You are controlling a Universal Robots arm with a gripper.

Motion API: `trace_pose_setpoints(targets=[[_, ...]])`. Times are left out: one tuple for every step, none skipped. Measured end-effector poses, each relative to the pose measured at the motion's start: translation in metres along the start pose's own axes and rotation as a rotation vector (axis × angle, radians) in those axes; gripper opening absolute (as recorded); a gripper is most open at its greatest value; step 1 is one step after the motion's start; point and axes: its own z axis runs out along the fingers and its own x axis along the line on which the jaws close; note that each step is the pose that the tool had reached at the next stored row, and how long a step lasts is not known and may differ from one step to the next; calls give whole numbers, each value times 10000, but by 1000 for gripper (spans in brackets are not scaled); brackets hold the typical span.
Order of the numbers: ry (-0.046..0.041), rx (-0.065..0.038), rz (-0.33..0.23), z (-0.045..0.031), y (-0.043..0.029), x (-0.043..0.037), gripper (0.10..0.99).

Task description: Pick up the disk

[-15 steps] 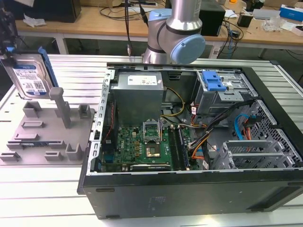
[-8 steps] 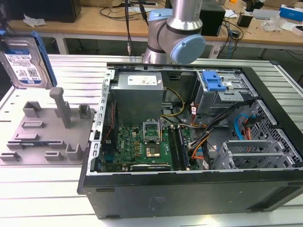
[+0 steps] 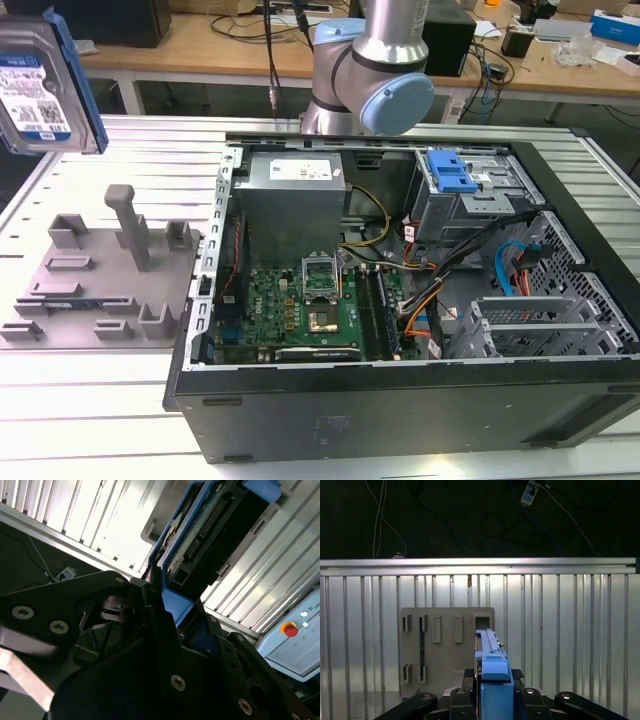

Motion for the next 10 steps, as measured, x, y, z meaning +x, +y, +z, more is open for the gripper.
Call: trace_pose_setpoints(targets=[[-1, 1, 1, -68, -1, 0, 369], [-2, 0, 0, -114, -2, 0, 369], [-9, -1, 0, -158, -2, 0, 369], [-19, 0, -1, -162, -3, 1, 369], [-21, 0, 1, -161, -3, 1, 369], [-22, 0, 1, -162, -3, 1, 369], [-23, -1, 0, -162, -2, 1, 369], [-24, -1, 1, -162, -2, 1, 369], [-24, -1, 0, -162, -2, 1, 369], [-25, -1, 0, -162, -2, 1, 369]])
